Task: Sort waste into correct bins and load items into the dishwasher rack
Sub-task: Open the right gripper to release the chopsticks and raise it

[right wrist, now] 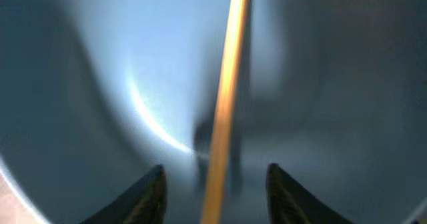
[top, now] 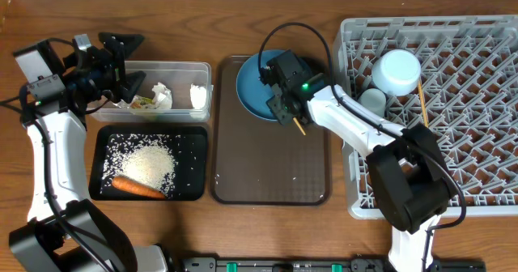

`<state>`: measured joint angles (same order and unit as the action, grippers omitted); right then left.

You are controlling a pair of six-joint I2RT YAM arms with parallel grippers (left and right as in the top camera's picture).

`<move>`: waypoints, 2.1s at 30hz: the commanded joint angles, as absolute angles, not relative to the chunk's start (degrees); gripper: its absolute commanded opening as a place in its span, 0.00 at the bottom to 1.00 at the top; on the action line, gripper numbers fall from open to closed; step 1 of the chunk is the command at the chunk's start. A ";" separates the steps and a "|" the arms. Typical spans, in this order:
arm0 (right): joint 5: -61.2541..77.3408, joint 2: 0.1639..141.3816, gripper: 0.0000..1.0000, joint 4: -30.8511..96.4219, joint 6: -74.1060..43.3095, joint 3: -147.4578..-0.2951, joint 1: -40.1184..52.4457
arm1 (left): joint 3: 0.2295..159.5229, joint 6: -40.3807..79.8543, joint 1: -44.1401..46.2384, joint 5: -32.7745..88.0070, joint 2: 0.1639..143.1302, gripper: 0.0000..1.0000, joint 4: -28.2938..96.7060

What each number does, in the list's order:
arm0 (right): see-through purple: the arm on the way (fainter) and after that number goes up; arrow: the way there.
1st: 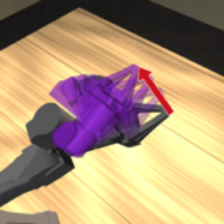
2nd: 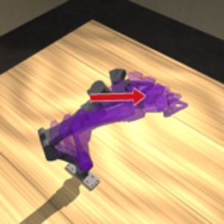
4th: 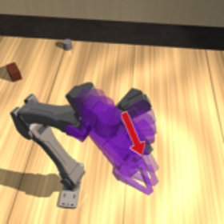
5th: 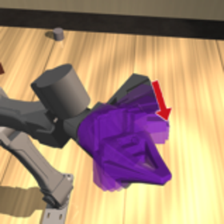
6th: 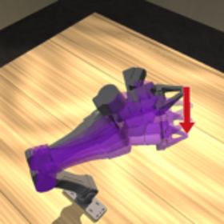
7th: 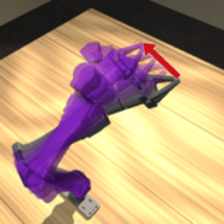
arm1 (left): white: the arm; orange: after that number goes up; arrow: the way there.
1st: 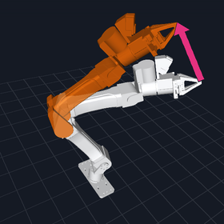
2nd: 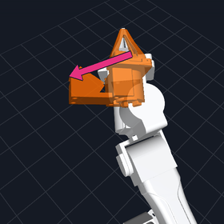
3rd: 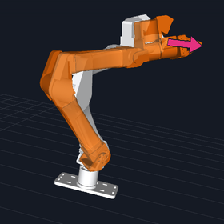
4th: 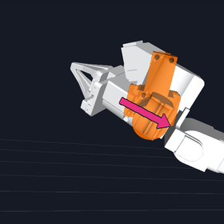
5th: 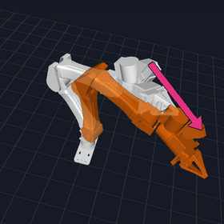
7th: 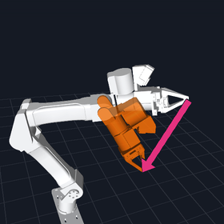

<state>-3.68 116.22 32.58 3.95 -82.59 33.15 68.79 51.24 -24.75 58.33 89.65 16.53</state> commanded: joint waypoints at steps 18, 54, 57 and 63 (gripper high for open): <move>-5.56 112.68 0.01 33.12 1.15 -83.20 33.56 | 68.58 51.13 -24.95 58.92 89.71 0.98 16.67; -2.79 93.84 0.01 63.72 20.60 -81.62 -14.70 | 68.58 51.13 -24.95 58.92 89.71 0.98 16.67; -2.79 95.74 0.01 63.40 20.62 -81.62 -14.72 | 68.58 51.13 -24.95 58.92 89.71 0.98 16.67; -2.81 97.01 0.01 62.54 20.60 -81.62 -14.72 | 68.58 51.13 -24.95 58.92 89.71 0.98 16.67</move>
